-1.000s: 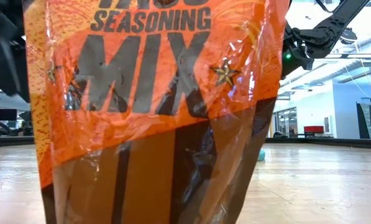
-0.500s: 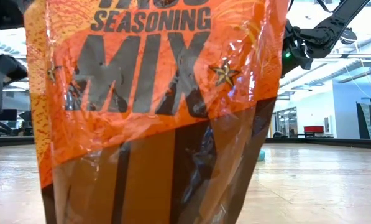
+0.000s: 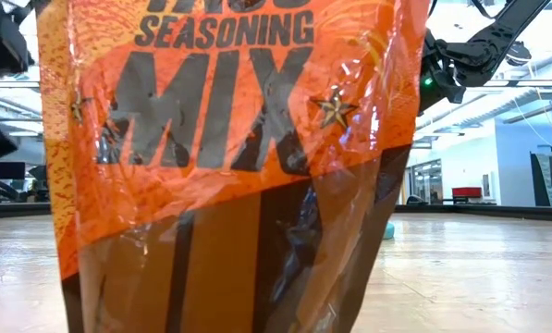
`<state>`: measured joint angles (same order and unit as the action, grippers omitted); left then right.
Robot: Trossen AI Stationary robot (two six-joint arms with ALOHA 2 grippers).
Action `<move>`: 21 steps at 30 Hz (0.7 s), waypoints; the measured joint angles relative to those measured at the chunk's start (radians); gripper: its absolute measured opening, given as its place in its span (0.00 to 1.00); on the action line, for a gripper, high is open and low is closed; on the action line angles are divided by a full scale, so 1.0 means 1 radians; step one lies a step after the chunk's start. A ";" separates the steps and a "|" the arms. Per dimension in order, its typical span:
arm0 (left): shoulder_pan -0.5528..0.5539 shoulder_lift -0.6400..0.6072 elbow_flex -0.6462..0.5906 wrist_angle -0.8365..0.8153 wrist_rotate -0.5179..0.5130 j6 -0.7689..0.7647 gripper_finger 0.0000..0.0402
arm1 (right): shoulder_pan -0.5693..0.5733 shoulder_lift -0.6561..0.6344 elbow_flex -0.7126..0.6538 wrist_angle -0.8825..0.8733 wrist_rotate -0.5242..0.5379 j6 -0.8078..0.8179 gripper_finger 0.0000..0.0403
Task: Pick & Place Kitchen Items
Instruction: Put the small orange food coloring bottle into the orange bin
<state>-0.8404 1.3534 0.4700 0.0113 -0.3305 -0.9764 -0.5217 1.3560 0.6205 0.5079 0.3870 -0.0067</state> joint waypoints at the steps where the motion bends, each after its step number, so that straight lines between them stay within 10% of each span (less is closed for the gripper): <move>1: -0.001 0.000 -0.008 -0.001 -0.007 -0.007 0.44 | 0.000 0.000 0.000 0.000 0.000 0.000 0.34; 12: -0.002 0.000 -0.050 0.076 -0.039 -0.017 0.42 | 0.000 0.000 0.000 0.000 0.000 0.000 0.33; 21: -0.002 0.002 -0.050 0.081 -0.035 -0.003 0.17 | 0.000 0.000 0.000 -0.003 -0.001 0.000 0.33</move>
<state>-0.8429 1.3552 0.4198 0.0922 -0.3655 -0.9798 -0.5217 1.3560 0.6205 0.5048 0.3862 -0.0069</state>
